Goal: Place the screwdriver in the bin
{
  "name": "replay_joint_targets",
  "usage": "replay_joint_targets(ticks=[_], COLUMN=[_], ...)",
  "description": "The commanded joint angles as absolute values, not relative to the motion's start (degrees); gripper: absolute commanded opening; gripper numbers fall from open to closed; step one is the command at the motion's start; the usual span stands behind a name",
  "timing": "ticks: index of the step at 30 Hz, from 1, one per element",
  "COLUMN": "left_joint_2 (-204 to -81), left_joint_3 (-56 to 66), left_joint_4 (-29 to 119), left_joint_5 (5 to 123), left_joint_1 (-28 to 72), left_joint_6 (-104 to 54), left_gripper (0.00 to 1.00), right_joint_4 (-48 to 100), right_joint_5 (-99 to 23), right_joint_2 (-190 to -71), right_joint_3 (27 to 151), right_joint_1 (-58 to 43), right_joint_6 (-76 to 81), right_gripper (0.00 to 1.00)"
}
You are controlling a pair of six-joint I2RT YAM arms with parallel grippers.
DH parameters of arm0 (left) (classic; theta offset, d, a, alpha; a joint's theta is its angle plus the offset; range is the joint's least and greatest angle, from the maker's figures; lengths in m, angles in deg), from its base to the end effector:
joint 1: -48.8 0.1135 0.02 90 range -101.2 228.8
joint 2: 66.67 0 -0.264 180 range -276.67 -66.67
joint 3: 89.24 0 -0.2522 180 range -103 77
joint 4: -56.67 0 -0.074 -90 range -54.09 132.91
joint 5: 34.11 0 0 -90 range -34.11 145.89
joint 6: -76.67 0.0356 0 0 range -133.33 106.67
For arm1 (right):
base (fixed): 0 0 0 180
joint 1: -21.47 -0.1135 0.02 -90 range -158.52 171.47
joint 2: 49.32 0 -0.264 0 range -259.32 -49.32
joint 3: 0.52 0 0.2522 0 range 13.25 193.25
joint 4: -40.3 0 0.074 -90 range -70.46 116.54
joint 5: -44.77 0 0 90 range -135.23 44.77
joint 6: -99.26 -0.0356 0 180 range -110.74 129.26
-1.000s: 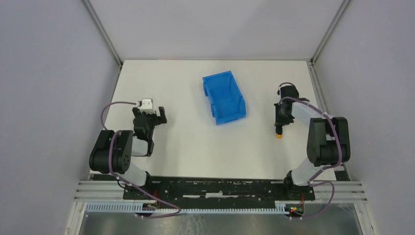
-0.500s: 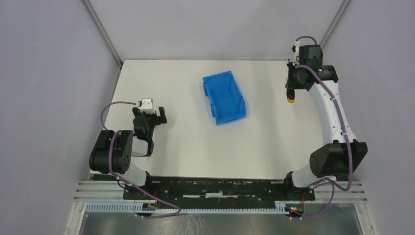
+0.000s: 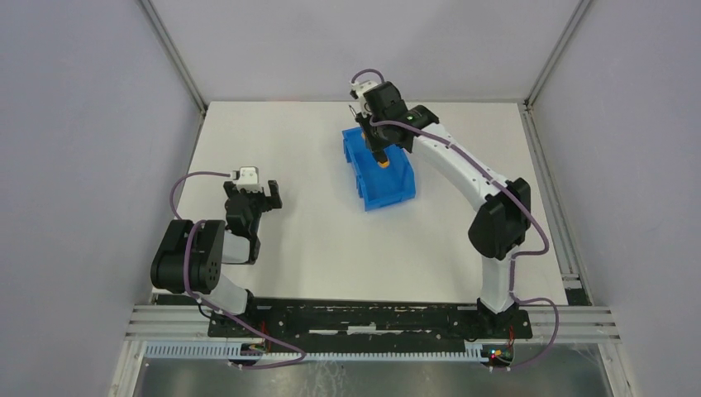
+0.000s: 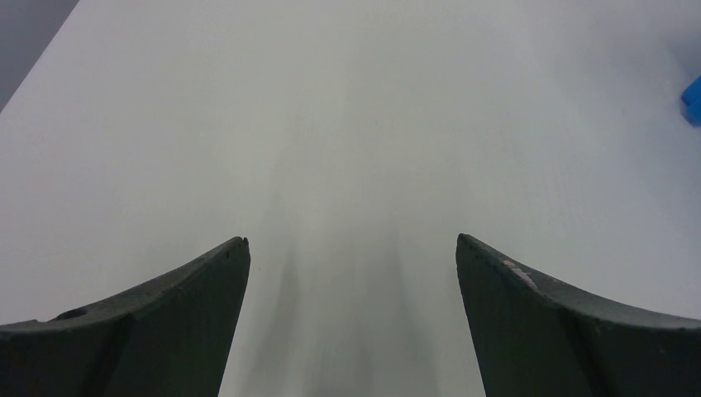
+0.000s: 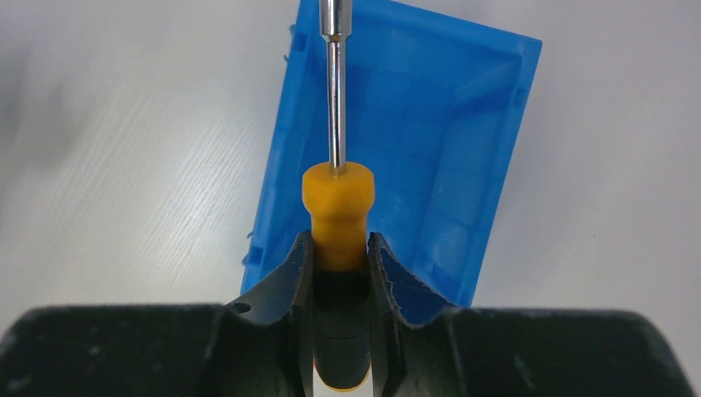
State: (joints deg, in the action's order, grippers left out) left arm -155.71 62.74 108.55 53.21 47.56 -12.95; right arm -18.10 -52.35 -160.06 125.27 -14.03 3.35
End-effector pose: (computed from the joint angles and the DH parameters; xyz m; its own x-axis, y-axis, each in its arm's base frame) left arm 0.2459 -0.0037 0.1394 -0.1590 0.0101 -0.9872 -0.0235 0.9996 0.0140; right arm 0.3580 0.2499 0.3508 -0.6077 -0.3079 -0.7321 -0.4426 0.8967 -0.0098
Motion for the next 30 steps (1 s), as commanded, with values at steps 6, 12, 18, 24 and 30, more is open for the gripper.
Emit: replay_joint_targets(ticks=[6, 12, 18, 24, 30], left_joint_2=[-154.74, -154.74, -154.75, -154.74, -154.74], left_joint_3=[62.59, 62.6, 62.61, 62.59, 62.59], left_joint_4=[109.8, 109.79, 109.87, 109.83, 109.79], left_joint_5=[53.53, 53.58, 53.55, 53.52, 53.58], left_joint_1=[47.83, 47.83, 47.85, 47.83, 47.83], left_joint_6=[-14.82, -14.82, -14.82, -14.82, -14.82], left_gripper=[1.0, 1.0, 1.0, 1.0, 1.0], right_joint_4=[-6.53, 1.24, 2.19, 0.84, 0.37], right_joint_5=[-58.9, -58.47, -59.32, -60.7, -62.05], right_joint_2=[-165.76, -170.46, -173.68, -168.14, -153.45], right_joint_3=[114.59, 108.08, 108.17, 108.4, 107.54], right_joint_1=[-13.56, -13.56, -13.63, -14.24, -15.23], right_joint_6=[6.34, 6.9, 6.68, 6.07, 6.61], right_gripper=[0.0, 0.0, 0.27, 0.48, 0.75])
